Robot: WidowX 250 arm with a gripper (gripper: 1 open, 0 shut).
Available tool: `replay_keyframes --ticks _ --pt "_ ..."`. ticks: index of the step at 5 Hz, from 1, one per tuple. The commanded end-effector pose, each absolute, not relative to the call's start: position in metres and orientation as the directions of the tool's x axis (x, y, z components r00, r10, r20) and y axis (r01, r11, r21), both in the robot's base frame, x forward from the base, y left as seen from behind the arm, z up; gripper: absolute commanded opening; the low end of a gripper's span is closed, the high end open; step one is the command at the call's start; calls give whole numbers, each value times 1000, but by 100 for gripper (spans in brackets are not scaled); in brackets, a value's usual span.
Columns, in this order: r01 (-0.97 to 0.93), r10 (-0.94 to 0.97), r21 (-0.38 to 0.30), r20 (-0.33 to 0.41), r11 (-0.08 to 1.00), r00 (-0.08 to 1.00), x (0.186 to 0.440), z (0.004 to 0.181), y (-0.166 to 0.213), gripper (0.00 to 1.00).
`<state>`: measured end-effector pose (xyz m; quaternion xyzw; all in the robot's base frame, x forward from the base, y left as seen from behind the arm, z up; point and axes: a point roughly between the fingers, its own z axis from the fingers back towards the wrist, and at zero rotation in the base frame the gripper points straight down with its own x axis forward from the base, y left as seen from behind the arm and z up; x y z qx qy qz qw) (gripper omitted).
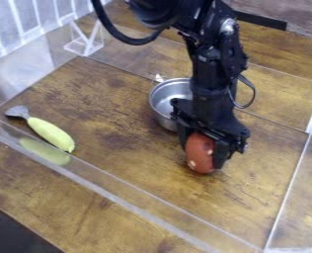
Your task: Put the mushroom in the silver pot
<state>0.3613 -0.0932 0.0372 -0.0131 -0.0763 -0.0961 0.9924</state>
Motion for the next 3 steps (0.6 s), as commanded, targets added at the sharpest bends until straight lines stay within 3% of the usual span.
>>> replay_keyframes --ticks 1,2,3 --pt "177 -167 -27 209 984 964 377 49 -81 0" --pt "169 -158 -38 200 985 967 388 51 -69 100" --pt "165 -154 -46 186 985 970 395 53 -58 0"
